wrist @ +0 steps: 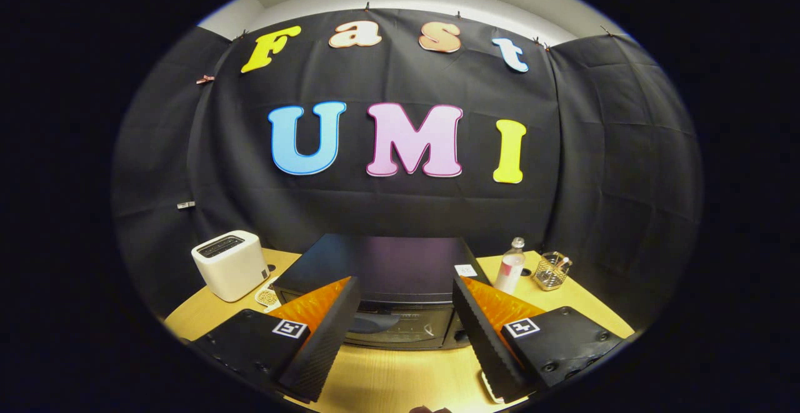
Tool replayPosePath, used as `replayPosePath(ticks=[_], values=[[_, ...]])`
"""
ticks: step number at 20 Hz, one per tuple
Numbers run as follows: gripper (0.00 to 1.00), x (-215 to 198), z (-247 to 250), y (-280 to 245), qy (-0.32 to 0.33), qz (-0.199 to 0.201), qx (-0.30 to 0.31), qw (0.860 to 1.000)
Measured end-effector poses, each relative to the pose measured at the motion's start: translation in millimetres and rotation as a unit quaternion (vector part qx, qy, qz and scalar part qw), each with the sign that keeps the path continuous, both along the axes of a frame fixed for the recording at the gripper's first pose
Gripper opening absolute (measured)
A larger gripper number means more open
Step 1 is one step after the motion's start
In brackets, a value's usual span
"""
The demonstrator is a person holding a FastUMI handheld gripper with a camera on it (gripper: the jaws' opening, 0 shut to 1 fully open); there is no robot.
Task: Open the toaster oven, put the food inside, and close the toaster oven door.
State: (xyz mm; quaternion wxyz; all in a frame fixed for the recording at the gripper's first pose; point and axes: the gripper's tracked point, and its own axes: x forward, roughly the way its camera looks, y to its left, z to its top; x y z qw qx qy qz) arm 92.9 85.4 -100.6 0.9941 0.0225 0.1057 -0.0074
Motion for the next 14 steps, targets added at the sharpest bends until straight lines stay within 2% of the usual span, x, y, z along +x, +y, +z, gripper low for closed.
replayPosePath(ticks=[5,10,14], values=[[0.98,24,-38,22,0.033,-0.008,-0.001,0.999],[0.98,39,-65,43,0.058,0.007,-0.009,0.998],[0.98,49,-80,51,0.089,0.0,0.014,0.996]])
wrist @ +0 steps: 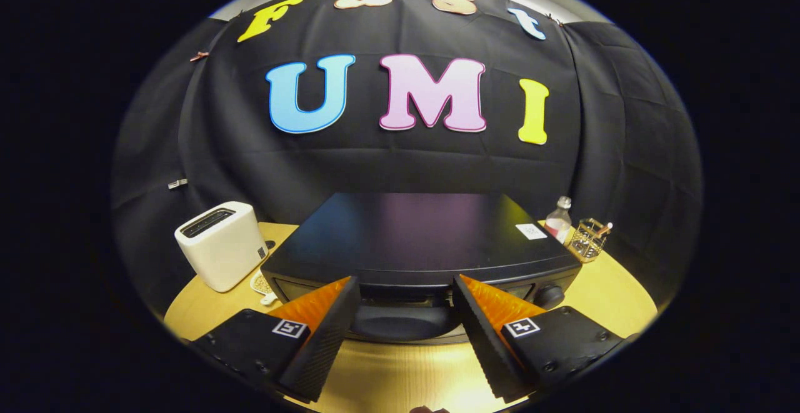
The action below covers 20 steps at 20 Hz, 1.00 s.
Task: Open the toaster oven, put the food inside, and close the toaster oven door.
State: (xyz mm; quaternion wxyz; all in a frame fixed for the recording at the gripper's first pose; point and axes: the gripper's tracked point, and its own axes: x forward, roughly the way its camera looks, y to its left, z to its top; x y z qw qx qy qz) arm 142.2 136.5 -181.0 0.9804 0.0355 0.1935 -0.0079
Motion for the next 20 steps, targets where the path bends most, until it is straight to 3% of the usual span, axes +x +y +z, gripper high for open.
replayPosePath(ticks=[5,20], values=[[1.0,-11,-2,2,0.014,0.008,-0.006,1.0],[0.99,-109,-43,4,0.058,0.061,0.007,0.996]])
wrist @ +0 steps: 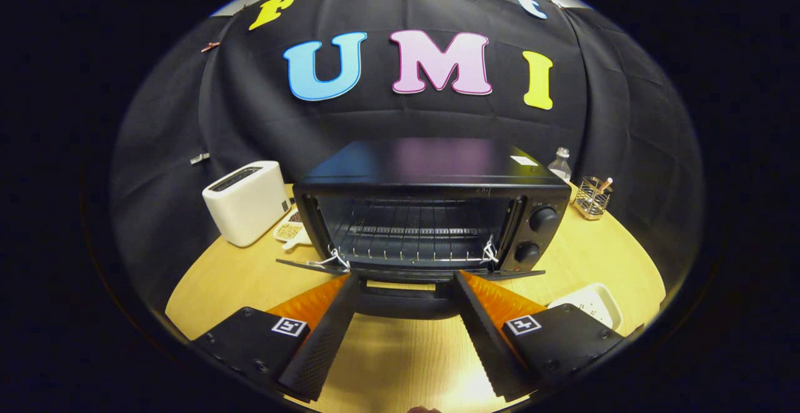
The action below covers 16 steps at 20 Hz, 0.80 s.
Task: Open the toaster oven, put the food inside, and close the toaster oven door.
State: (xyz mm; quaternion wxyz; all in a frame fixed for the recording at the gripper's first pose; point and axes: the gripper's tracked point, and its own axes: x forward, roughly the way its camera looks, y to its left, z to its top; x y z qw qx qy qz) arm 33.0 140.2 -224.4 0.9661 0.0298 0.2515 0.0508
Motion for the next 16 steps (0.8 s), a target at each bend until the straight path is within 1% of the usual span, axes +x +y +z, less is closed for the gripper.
replayPosePath(ticks=[3,7,9,13,16], values=[[0.99,-17,-18,0,0.021,0.016,0.006,1.0],[0.99,-42,-54,-1,0.077,0.031,0.01,0.996],[0.99,-46,-60,-9,0.074,0.039,-0.005,0.996],[0.99,-54,-45,-39,0.077,0.039,0.007,0.996],[0.99,-59,-22,-86,0.075,0.039,0.012,0.996]])
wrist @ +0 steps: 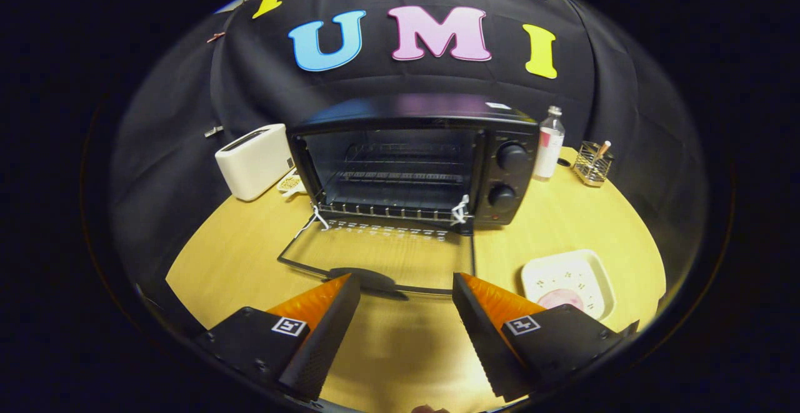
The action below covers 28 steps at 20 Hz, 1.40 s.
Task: Open the toaster oven, put the food inside, and close the toaster oven door.
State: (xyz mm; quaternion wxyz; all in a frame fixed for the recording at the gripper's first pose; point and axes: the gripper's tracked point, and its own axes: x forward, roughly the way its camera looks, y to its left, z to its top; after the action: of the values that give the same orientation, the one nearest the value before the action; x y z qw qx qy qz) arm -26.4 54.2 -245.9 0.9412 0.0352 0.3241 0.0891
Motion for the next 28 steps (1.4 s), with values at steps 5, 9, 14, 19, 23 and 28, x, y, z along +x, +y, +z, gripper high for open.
replayPosePath(ticks=[5,9,14,19,23,28], values=[[0.99,3,30,-114,0.013,-0.002,-0.008,1.0],[1.0,-1,20,-182,0.076,-0.028,0.045,0.996],[1.0,2,-25,-237,0.148,-0.057,0.102,0.982],[0.99,4,-66,-261,0.193,-0.072,0.13,0.97],[1.0,1,-93,-257,0.221,-0.075,0.144,0.962],[1.0,-3,-109,-236,0.242,-0.064,0.158,0.955]])
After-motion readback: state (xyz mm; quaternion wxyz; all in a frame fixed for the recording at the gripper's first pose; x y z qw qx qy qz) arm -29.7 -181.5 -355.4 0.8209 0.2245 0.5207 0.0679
